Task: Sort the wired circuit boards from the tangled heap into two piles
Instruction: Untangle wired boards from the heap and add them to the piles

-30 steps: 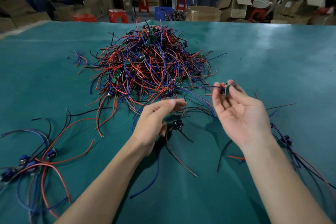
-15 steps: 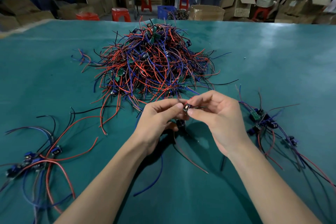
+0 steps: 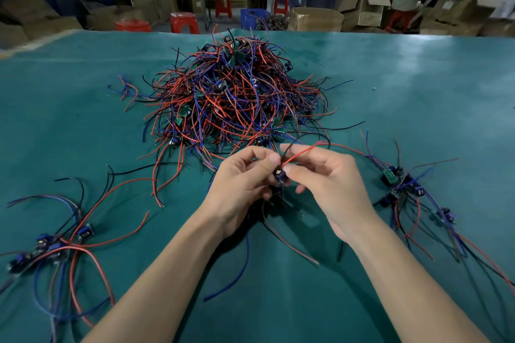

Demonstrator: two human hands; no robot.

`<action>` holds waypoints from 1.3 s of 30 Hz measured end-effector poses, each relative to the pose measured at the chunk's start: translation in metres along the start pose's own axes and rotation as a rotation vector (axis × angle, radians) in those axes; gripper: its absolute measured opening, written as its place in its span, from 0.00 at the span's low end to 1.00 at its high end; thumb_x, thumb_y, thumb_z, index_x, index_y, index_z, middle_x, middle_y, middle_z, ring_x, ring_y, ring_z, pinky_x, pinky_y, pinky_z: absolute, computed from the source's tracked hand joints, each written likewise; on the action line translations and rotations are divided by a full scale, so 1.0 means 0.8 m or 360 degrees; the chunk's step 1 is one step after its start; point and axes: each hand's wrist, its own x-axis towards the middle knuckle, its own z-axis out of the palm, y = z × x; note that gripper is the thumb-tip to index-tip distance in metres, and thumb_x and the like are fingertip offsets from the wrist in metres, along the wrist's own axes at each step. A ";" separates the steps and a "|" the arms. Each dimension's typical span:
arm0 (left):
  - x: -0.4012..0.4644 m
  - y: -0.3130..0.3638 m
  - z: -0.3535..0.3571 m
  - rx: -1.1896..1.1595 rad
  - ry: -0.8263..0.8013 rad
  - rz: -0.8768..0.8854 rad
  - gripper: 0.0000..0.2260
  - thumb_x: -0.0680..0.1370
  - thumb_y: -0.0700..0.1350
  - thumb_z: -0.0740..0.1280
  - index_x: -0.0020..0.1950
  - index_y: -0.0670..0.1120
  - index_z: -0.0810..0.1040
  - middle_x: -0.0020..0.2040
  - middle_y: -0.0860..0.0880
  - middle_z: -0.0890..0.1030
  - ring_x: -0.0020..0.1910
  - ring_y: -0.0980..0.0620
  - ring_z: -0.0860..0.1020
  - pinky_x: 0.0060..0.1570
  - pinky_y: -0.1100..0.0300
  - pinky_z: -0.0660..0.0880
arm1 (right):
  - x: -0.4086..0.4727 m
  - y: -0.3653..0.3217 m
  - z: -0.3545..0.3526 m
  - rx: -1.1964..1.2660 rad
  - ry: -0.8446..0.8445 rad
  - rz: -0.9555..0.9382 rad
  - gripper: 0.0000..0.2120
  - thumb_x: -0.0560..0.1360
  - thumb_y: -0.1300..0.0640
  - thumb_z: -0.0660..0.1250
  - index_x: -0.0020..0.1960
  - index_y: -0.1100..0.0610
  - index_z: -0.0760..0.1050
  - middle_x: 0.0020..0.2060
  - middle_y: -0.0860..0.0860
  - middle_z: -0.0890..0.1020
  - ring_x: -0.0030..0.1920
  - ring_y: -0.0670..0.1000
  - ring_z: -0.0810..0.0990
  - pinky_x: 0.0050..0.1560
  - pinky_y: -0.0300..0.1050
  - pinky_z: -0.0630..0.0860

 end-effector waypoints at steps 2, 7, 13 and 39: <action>0.000 0.000 0.001 -0.0004 -0.0007 -0.0027 0.08 0.75 0.46 0.69 0.47 0.44 0.75 0.42 0.40 0.78 0.32 0.51 0.78 0.27 0.65 0.66 | 0.001 0.000 -0.002 0.0059 -0.0099 0.0011 0.13 0.69 0.58 0.73 0.52 0.52 0.87 0.46 0.50 0.89 0.39 0.46 0.83 0.35 0.39 0.74; 0.002 -0.003 0.003 0.0165 0.0040 0.0031 0.19 0.76 0.50 0.67 0.46 0.33 0.76 0.39 0.42 0.81 0.30 0.50 0.75 0.25 0.66 0.64 | -0.002 0.001 0.002 0.0109 -0.0104 -0.0020 0.09 0.70 0.61 0.78 0.49 0.52 0.89 0.43 0.54 0.88 0.37 0.49 0.80 0.32 0.40 0.72; -0.004 0.001 0.003 0.0115 -0.0153 -0.0064 0.09 0.71 0.44 0.73 0.49 0.43 0.83 0.41 0.48 0.84 0.36 0.55 0.80 0.37 0.64 0.70 | 0.004 0.001 -0.004 0.0124 0.0134 0.0037 0.06 0.72 0.62 0.77 0.39 0.53 0.88 0.42 0.51 0.89 0.38 0.46 0.83 0.31 0.37 0.72; -0.002 -0.008 -0.005 0.1368 0.0225 0.0401 0.10 0.70 0.42 0.77 0.49 0.52 0.82 0.46 0.54 0.82 0.40 0.57 0.78 0.44 0.67 0.74 | 0.011 -0.007 -0.181 -0.0885 0.1577 0.0105 0.19 0.67 0.36 0.67 0.46 0.50 0.84 0.36 0.48 0.84 0.41 0.54 0.84 0.50 0.56 0.82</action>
